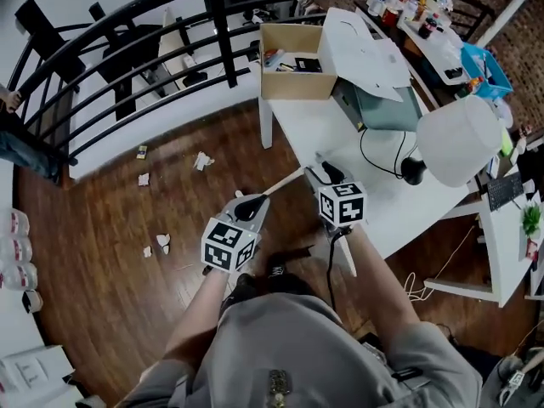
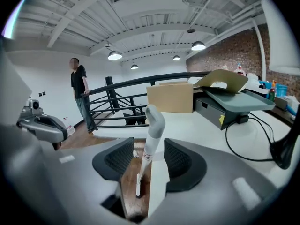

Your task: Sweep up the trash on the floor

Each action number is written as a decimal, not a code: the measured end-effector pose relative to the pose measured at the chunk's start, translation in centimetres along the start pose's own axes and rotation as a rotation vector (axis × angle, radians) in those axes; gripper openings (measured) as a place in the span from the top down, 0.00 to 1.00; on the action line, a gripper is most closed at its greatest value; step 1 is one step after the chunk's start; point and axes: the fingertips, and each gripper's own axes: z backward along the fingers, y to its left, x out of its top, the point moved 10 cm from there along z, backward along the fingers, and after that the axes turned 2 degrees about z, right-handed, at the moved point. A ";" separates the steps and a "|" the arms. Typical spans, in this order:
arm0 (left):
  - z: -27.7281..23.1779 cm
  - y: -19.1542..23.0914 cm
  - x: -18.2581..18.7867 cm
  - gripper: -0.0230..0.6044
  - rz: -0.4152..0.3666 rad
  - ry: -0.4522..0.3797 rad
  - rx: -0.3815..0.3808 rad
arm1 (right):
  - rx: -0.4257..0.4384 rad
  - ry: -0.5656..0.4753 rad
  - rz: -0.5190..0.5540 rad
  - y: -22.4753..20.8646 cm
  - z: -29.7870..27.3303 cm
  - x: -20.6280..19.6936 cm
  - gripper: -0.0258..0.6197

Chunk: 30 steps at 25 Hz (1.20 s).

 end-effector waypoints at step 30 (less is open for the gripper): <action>11.1 4.5 -7.8 0.96 0.214 -0.026 0.389 | 0.547 0.036 0.426 15.7 -6.5 4.6 0.81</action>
